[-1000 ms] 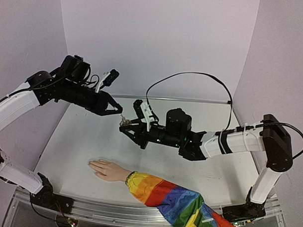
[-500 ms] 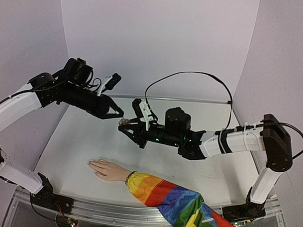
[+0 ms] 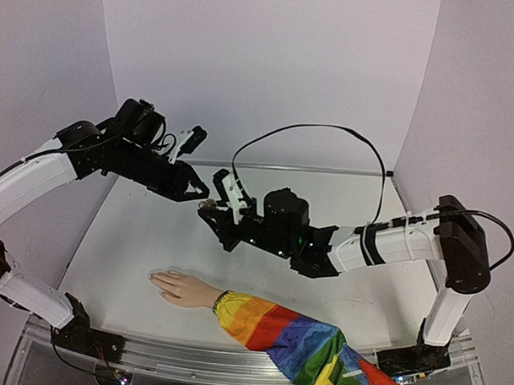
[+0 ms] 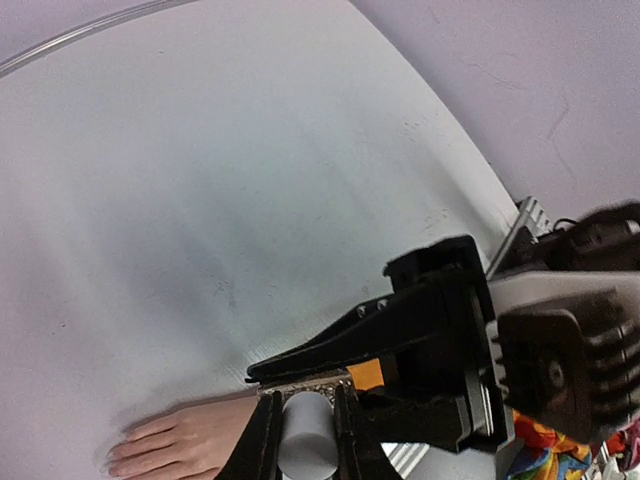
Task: Paint the nails
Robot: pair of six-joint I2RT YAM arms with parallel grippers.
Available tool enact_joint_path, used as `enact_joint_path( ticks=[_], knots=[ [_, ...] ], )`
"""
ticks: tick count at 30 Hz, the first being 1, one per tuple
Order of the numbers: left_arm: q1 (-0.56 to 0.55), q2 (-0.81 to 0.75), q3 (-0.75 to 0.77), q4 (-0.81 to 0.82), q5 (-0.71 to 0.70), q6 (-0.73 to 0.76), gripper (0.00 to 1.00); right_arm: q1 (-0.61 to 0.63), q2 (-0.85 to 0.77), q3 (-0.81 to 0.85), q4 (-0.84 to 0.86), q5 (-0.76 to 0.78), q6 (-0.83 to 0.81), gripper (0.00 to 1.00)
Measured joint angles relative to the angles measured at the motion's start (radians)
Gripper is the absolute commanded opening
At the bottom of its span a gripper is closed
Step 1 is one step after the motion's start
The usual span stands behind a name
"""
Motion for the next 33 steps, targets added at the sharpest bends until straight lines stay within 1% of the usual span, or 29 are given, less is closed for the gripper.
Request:
enact_joint_path(
  ticks=[4,7,11,15,21,26,28,31,33],
  knots=[
    [0.005,0.038,0.023,-0.039,-0.103,-0.035,0.00,0.061,0.099,0.094,-0.016,0.311,-0.058,0.00],
    [0.010,0.066,0.025,-0.060,-0.171,-0.069,0.00,0.091,0.182,0.167,-0.018,0.484,-0.109,0.00],
    [0.009,0.093,0.024,-0.066,-0.219,-0.129,0.00,0.111,0.248,0.214,0.010,0.615,-0.166,0.00],
    [0.010,0.096,0.024,-0.052,-0.250,-0.177,0.00,0.116,0.290,0.253,0.054,0.679,-0.232,0.00],
    [0.011,0.096,0.022,-0.016,-0.253,-0.216,0.00,0.112,0.300,0.254,0.110,0.679,-0.285,0.00],
    [0.014,0.090,0.001,-0.020,-0.254,-0.203,0.00,0.097,0.298,0.228,0.124,0.583,-0.292,0.00],
    [0.014,0.090,-0.015,-0.033,-0.243,-0.176,0.00,0.085,0.281,0.190,0.115,0.497,-0.280,0.00],
    [0.014,0.089,-0.038,-0.041,-0.188,-0.106,0.00,0.058,0.217,0.120,0.059,0.337,-0.230,0.00],
    [0.014,0.079,-0.051,-0.031,-0.135,-0.047,0.00,0.030,0.163,0.080,0.008,0.199,-0.182,0.00]
  ],
)
